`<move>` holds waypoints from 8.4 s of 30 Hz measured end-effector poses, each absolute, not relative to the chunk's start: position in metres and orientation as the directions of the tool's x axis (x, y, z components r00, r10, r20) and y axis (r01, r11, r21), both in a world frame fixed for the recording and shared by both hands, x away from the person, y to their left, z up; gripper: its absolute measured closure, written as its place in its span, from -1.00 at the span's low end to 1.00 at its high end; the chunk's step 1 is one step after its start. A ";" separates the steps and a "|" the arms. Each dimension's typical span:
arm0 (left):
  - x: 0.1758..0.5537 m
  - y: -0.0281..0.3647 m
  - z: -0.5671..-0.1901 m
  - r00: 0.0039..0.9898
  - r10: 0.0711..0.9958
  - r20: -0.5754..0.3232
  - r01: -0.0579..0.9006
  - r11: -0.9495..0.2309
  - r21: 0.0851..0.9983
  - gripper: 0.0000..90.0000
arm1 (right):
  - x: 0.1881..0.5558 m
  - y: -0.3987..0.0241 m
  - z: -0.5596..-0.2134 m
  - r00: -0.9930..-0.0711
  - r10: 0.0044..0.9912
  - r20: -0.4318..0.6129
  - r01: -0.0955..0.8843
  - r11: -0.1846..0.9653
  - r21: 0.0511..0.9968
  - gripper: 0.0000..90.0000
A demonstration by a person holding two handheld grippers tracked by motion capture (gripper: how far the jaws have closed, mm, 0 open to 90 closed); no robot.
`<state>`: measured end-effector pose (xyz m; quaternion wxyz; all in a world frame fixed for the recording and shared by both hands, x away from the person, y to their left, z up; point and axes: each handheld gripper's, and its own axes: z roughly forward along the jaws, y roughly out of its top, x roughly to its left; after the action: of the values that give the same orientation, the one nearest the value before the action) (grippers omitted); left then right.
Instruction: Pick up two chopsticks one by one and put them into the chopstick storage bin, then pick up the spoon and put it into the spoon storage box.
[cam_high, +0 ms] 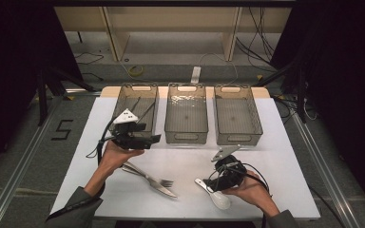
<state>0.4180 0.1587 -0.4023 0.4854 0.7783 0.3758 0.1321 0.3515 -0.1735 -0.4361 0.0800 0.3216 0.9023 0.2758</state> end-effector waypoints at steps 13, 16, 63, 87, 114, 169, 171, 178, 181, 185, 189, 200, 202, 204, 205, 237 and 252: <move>0.390 0.164 -0.416 0.687 0.712 -0.148 0.441 -0.246 0.863 -0.60 | 0.351 -0.167 -0.444 -0.798 0.601 0.049 0.542 0.680 0.493 -0.18; 0.386 0.164 -0.417 0.686 0.712 -0.152 0.434 -0.232 0.870 -0.61 | 0.350 -0.165 -0.444 -0.802 0.595 0.054 0.542 0.685 0.488 -0.14; 0.346 0.156 -0.415 0.743 0.663 -0.090 0.359 -0.283 0.889 -0.66 | 0.343 -0.146 -0.462 -0.832 0.555 0.011 0.523 0.777 0.349 0.52; 0.345 0.155 -0.415 0.742 0.665 -0.078 0.353 -0.289 0.890 -0.65 | 0.341 -0.145 -0.449 -0.868 0.495 -0.048 0.447 0.819 0.360 0.69; 0.349 0.161 -0.414 0.710 0.696 -0.107 0.371 -0.240 0.897 -0.65 | 0.374 -0.161 -0.394 -0.842 0.534 -0.072 0.412 0.725 0.551 0.70; 0.348 0.164 -0.413 0.716 0.689 -0.115 0.354 -0.217 0.910 -0.65 | 0.525 -0.100 -0.348 -0.700 0.712 -0.056 0.499 0.544 0.675 0.69; 0.348 0.164 -0.413 0.717 0.688 -0.112 0.355 -0.222 0.908 -0.65 | 0.528 -0.099 -0.352 -0.687 0.725 -0.039 0.517 0.526 0.675 0.69; 0.348 0.165 -0.413 0.714 0.691 -0.118 0.357 -0.214 0.910 -0.65 | 0.540 -0.100 -0.364 -0.651 0.759 -0.028 0.549 0.495 0.673 0.69; 0.349 0.165 -0.414 0.711 0.693 -0.117 0.359 -0.215 0.908 -0.65 | 0.542 -0.099 -0.369 -0.643 0.766 -0.027 0.564 0.497 0.659 0.69; 0.349 0.166 -0.413 0.708 0.696 -0.121 0.363 -0.211 0.908 -0.65 | 0.545 -0.097 -0.375 -0.637 0.770 -0.026 0.569 0.493 0.658 0.69; 0.349 0.166 -0.414 0.708 0.696 -0.117 0.361 -0.215 0.907 -0.65 | 0.546 -0.093 -0.382 -0.642 0.766 -0.033 0.575 0.510 0.640 0.69; 0.349 0.166 -0.413 0.708 0.696 -0.120 0.364 -0.214 0.906 -0.65 | 0.551 -0.090 -0.391 -0.604 0.797 -0.001 0.637 0.484 0.599 0.26; 0.350 0.166 -0.413 0.709 0.696 -0.119 0.363 -0.215 0.906 -0.65 | 0.550 -0.091 -0.388 -0.602 0.799 0.005 0.635 0.474 0.610 0.25; 0.350 0.166 -0.414 0.707 0.697 -0.121 0.366 -0.214 0.905 -0.65 | 0.548 -0.093 -0.385 -0.606 0.796 0.009 0.628 0.471 0.620 0.20; 0.350 0.167 -0.414 0.708 0.696 -0.120 0.365 -0.215 0.906 -0.65 | 0.547 -0.094 -0.383 -0.606 0.795 0.012 0.627 0.469 0.623 0.17; 0.354 0.169 -0.415 0.691 0.712 -0.128 0.381 -0.207 0.901 -0.65 | 0.419 -0.163 -0.379 -0.698 0.706 0.123 0.474 0.326 0.818 -0.32; 0.357 0.169 -0.417 0.684 0.719 -0.121 0.394 -0.224 0.891 -0.65 | 0.369 -0.203 -0.412 -0.691 0.698 0.185 0.480 0.252 0.841 -0.34</move>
<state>0.3566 0.1693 -0.4175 0.5057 0.7657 0.3635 0.1608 0.3686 -0.2026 -0.4115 0.1134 0.3761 0.7829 0.4824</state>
